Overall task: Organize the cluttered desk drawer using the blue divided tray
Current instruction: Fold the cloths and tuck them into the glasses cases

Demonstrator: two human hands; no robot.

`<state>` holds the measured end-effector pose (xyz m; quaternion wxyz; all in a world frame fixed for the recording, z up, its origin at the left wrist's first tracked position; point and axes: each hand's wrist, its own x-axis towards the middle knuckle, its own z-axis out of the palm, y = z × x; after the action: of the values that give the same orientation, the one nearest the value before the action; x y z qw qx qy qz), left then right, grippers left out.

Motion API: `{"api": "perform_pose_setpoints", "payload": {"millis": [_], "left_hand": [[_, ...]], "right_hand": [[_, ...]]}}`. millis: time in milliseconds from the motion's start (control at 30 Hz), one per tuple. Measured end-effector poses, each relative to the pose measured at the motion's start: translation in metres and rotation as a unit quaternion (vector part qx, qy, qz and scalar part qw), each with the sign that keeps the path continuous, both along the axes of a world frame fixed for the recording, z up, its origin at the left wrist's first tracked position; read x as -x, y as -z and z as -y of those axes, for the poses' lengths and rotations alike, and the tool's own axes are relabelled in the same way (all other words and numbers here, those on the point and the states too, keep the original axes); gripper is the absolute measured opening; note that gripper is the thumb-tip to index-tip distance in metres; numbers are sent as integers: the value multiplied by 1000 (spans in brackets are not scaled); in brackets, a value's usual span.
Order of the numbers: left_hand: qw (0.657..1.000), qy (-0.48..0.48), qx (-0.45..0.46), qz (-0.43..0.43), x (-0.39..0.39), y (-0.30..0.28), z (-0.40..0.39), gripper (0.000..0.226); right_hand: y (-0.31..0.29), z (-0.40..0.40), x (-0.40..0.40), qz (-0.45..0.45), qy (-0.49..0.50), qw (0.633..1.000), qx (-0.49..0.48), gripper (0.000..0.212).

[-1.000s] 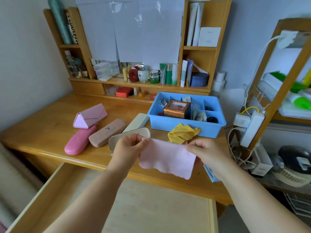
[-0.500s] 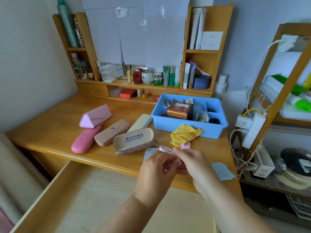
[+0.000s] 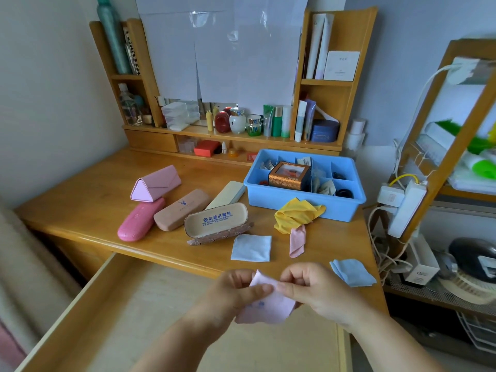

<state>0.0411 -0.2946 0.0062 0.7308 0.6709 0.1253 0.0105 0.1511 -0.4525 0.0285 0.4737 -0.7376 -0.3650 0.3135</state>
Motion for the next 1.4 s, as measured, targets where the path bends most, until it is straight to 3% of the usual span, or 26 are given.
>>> {"api": "perform_pose_setpoints", "payload": {"millis": [67,167,267,500,600,667,733,800,867,933,1133,1267,1400], "left_hand": [[998,-39,44,-2,1,2,0,43],[997,-74,-20,-6,2,-1,4,18],[990,-71,-124,6,-2,-4,7,27],[974,-74,-212,-12,3,-4,-8,27],[986,-104,-128,-24,7,1,-11,21],[990,-127,-54,10,3,1,-13,20],[984,-148,-82,62,-8,0,-23,21],[958,-145,-224,105,-22,-2,-39,25],[893,-113,-417,125,-36,-3,-56,26],[845,-66,-519,115,-49,4,-70,23],[780,-40,-620,79,-62,24,-75,18],[723,-49,-685,70,-58,28,-66,28],[706,-35,-707,26,-55,28,-59,24]], "right_hand": [[1,3,-1,4,-2,1000,17,21],[-1,3,-3,75,-4,996,57,19],[-4,-2,0,102,-1,993,56,13],[-8,-6,-6,44,59,997,33,23],[-8,-5,-12,26,70,997,22,6],[-8,-9,-18,51,68,996,17,7],[-10,-16,-27,84,56,995,7,14],[-11,-26,-41,154,50,987,5,25],[-5,-37,-52,250,33,968,19,32],[9,-49,-60,303,13,952,41,21],[47,-69,-71,371,46,924,78,15],[56,-73,-69,320,40,946,30,22],[55,-64,-69,362,-19,930,59,33]]}}
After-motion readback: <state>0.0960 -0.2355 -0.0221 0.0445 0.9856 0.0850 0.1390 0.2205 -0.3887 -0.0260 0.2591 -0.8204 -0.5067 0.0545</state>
